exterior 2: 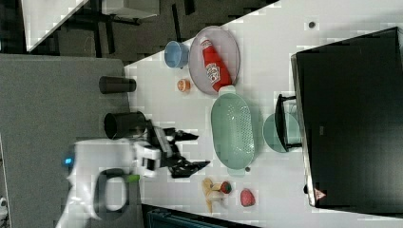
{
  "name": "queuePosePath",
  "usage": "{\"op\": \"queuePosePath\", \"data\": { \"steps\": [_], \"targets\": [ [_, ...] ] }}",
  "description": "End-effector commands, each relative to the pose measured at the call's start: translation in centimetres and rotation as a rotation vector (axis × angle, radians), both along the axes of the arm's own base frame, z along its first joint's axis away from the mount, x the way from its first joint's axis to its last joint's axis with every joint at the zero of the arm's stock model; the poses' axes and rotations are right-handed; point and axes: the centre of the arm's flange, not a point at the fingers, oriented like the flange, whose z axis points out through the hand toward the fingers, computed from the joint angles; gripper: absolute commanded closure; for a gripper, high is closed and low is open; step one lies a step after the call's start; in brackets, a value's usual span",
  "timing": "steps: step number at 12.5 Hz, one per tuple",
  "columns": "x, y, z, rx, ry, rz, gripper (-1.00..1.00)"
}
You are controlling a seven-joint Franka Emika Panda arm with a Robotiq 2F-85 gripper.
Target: Drag strainer right to left.
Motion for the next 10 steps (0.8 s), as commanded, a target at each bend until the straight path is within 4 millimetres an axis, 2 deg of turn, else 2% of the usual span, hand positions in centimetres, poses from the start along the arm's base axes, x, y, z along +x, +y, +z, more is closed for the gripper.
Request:
{"op": "queuePosePath", "data": {
  "steps": [1, 3, 6, 10],
  "targets": [
    [0.9, -0.3, -1.7, -0.014, -0.075, -0.254, -1.0],
    [1.2, 0.0, -6.0, -0.02, -0.053, -0.322, -1.0],
    [1.7, 0.2, -11.7, -0.019, -0.033, -0.33, -1.0],
    [1.7, 0.9, -17.2, -0.016, -0.05, -0.397, -1.0]
  ]
}}
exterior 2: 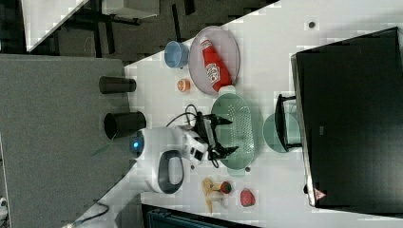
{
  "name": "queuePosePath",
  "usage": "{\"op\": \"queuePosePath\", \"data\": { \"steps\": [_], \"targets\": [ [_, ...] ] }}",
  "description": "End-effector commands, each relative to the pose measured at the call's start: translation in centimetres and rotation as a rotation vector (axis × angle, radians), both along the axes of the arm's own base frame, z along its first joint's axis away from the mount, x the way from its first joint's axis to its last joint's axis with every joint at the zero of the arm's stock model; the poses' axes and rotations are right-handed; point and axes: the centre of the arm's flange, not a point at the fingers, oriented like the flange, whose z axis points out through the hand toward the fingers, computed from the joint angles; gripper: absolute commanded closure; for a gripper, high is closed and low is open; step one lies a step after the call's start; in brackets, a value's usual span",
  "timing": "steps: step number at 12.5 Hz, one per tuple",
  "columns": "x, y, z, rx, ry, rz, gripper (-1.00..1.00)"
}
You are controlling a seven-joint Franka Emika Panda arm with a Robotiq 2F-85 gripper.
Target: Drag strainer right to left.
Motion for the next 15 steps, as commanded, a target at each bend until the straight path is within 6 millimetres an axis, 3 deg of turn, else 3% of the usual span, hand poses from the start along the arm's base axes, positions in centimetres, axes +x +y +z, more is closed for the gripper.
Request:
{"op": "queuePosePath", "data": {
  "steps": [1, 4, 9, 15],
  "targets": [
    [-0.5, 1.0, -2.8, -0.01, 0.013, -0.133, -1.0],
    [-0.8, 3.3, -5.0, -0.001, 0.018, -0.096, -1.0],
    [-1.1, 6.2, -5.4, 0.006, 0.016, -0.077, -1.0],
    [-1.8, 13.5, -5.3, 0.018, 0.014, -0.167, -1.0]
  ]
}}
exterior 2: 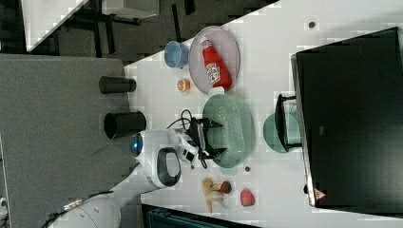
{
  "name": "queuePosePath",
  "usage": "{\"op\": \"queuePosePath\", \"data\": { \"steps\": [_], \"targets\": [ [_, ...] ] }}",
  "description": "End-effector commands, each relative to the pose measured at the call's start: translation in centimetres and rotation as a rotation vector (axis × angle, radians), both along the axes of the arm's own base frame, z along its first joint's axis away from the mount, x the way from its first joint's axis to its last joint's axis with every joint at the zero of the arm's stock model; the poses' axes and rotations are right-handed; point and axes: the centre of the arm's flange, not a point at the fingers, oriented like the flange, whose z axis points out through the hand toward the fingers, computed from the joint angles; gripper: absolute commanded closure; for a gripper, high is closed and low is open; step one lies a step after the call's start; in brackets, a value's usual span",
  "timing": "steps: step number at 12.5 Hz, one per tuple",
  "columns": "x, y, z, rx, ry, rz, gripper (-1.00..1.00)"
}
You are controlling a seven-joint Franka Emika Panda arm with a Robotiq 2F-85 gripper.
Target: Drag strainer right to left.
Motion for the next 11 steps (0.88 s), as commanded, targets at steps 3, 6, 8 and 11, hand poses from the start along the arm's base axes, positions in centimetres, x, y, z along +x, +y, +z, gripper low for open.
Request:
{"op": "queuePosePath", "data": {
  "steps": [3, 6, 8, 11],
  "targets": [
    [-1.4, 7.6, -0.5, 0.008, 0.01, -0.115, -1.0],
    [-1.2, 10.8, -0.8, 0.013, 0.007, -0.085, -1.0],
    [-0.9, 12.7, -0.9, 0.021, 0.001, -0.063, -1.0],
    [-0.3, 15.6, -0.8, 0.042, 0.001, -0.059, -1.0]
  ]
}}
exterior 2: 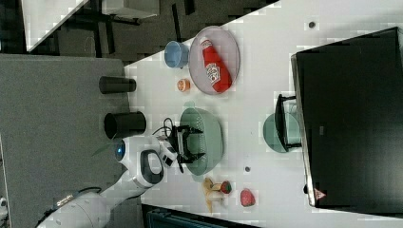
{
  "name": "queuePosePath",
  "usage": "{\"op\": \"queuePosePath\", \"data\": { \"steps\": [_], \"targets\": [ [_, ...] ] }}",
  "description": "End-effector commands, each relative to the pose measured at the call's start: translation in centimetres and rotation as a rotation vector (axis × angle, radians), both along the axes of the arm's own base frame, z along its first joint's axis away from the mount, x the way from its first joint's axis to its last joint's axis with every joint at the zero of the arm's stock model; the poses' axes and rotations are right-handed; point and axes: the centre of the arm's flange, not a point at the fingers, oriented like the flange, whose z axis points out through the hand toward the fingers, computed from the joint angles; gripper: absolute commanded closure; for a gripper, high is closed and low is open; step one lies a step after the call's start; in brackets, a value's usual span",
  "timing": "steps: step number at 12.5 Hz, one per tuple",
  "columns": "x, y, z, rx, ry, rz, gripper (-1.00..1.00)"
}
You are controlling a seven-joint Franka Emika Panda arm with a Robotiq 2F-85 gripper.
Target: Drag strainer right to left.
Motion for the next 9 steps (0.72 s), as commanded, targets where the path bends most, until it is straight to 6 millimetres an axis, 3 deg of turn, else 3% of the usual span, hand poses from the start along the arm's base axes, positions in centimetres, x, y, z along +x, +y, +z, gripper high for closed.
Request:
{"op": "queuePosePath", "data": {
  "steps": [1, 9],
  "targets": [
    [1.3, 3.5, 0.7, 0.018, 0.002, -0.017, -1.0],
    [1.1, 11.8, 1.2, 0.061, 0.007, -0.062, -1.0]
  ]
}}
